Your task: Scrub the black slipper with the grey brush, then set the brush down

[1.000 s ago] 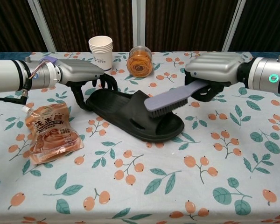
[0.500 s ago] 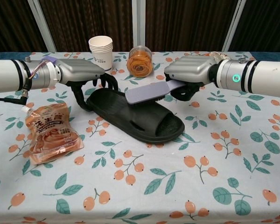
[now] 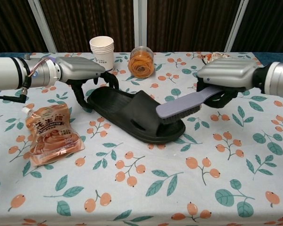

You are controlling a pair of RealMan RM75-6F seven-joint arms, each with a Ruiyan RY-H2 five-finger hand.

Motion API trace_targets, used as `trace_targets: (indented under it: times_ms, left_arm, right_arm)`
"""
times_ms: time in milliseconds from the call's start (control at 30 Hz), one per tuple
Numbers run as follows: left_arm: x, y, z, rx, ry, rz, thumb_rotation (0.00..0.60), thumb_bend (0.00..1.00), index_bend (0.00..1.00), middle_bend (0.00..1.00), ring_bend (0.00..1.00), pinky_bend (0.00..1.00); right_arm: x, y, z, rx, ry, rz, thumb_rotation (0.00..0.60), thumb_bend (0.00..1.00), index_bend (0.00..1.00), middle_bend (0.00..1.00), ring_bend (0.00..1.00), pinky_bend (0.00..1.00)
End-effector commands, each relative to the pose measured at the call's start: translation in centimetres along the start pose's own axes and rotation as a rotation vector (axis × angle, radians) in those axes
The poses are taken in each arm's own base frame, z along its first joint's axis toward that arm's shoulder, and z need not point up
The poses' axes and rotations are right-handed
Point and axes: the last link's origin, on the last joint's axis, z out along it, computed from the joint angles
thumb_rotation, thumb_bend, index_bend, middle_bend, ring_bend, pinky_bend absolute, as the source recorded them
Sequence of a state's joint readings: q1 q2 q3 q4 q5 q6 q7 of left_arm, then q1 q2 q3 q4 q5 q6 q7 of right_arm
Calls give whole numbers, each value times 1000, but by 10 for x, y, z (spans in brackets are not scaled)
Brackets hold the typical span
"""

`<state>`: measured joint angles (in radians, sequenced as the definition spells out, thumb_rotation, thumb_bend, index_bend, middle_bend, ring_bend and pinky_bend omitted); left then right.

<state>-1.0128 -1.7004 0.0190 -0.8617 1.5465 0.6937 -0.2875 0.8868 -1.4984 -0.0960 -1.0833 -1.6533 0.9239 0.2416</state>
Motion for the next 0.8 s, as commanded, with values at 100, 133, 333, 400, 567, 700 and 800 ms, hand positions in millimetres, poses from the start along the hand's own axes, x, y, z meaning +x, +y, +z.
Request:
trace_targets:
  times_ms: [100,133,333,400,567,700,800]
  left_arm:
    - [9,-1,-6,1,30,-11,600,259,136,166,83,188]
    - [11,-2,-8,3,38,-12,600,259,135,163,82,186]
    - [21,-16,-25,41,82,-29,600,259,134,158,81,184]
    - [25,-22,-33,61,103,-43,600,259,134,158,81,184]
    - [33,-35,-52,104,152,-75,600,259,134,158,81,183]
    - [36,-47,-66,144,182,-107,600,258,134,158,81,183]
    - [36,-57,-81,179,198,-131,600,252,134,158,81,183]
  right_arm:
    - [4,36,-19,-162,21,44,600,729,1000,1000,1000,1000]
    - [1,39,-18,-187,8,43,600,721,1000,1000,1000,1000]
    - [-17,45,-2,-288,-42,58,600,606,1000,993,996,1000]
    - [-22,45,2,-309,-63,66,600,529,971,941,946,995]
    - [-29,46,-2,-345,-108,78,600,244,340,492,471,601]
    - [-29,46,-13,-363,-149,98,600,108,9,176,142,300]
    - [-22,44,-24,-368,-157,128,600,34,0,16,5,100]
